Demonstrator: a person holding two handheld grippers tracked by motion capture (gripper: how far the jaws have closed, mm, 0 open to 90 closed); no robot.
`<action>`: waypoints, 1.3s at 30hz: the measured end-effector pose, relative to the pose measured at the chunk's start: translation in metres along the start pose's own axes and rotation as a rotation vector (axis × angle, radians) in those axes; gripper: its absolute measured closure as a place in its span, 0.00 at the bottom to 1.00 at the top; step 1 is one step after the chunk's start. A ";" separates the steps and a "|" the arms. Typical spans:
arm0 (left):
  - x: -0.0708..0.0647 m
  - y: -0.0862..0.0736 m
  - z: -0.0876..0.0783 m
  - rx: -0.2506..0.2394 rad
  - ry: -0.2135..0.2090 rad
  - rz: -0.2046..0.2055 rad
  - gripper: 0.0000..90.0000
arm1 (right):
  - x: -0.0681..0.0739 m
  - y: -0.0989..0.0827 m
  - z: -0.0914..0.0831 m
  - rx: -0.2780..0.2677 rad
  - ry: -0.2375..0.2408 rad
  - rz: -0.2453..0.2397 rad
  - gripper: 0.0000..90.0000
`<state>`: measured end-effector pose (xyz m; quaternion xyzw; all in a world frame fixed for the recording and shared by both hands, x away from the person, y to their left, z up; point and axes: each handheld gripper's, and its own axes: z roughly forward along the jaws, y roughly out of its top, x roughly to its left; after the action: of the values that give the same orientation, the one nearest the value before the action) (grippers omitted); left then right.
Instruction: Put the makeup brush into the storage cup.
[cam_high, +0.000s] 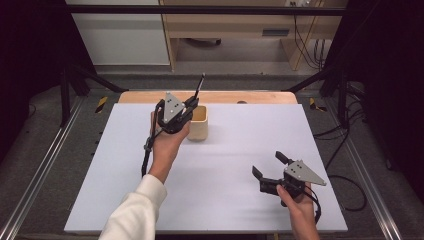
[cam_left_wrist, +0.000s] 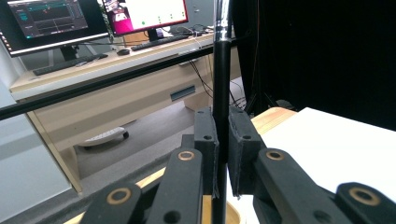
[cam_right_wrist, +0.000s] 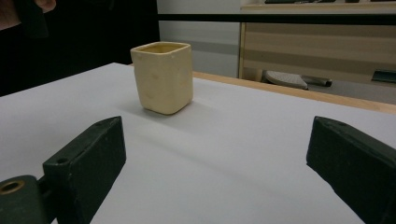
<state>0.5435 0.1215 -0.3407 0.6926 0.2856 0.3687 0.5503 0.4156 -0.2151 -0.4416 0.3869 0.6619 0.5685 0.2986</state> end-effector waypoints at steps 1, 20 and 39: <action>0.000 0.000 0.000 0.000 0.002 -0.002 0.93 | 0.000 0.000 0.000 0.002 0.000 0.000 0.06; 0.000 -0.002 0.002 -0.005 0.024 -0.058 0.93 | 0.000 0.000 0.000 0.002 0.000 0.002 0.06; -0.002 -0.004 0.004 -0.013 0.036 -0.078 0.93 | -0.001 0.000 -0.001 0.001 0.006 -0.010 0.05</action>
<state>0.5460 0.1186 -0.3459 0.6707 0.3198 0.3610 0.5636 0.4154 -0.2165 -0.4420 0.3821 0.6649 0.5678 0.2991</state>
